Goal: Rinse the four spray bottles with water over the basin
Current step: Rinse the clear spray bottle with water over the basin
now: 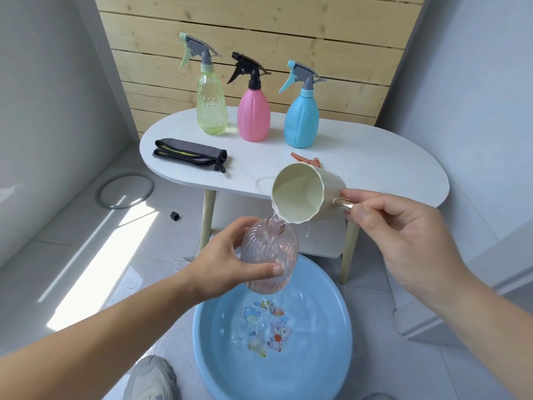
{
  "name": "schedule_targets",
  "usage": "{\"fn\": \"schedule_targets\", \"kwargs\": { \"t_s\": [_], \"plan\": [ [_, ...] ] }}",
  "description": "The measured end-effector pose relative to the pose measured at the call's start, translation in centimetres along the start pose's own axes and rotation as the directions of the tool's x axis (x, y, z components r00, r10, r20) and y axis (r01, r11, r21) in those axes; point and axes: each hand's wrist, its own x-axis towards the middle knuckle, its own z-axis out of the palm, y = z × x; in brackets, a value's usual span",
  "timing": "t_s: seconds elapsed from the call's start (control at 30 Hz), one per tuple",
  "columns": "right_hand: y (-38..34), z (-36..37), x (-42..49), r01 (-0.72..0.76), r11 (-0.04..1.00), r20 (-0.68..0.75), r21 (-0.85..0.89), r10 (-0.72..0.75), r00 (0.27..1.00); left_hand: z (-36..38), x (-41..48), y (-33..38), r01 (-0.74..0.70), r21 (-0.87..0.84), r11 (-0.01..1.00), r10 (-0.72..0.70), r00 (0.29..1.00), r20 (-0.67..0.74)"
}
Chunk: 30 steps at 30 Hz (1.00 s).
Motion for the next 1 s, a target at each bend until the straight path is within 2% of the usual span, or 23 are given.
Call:
{"fn": "schedule_targets", "kwargs": {
  "t_s": [1.0],
  "plan": [
    [-0.44, 0.08, 0.00, 0.053, 0.993, -0.005, -0.105, -0.054, 0.999, 0.07, -0.06, -0.26, 0.008, 0.002, 1.000, -0.008, 1.000, 0.011]
  ]
}}
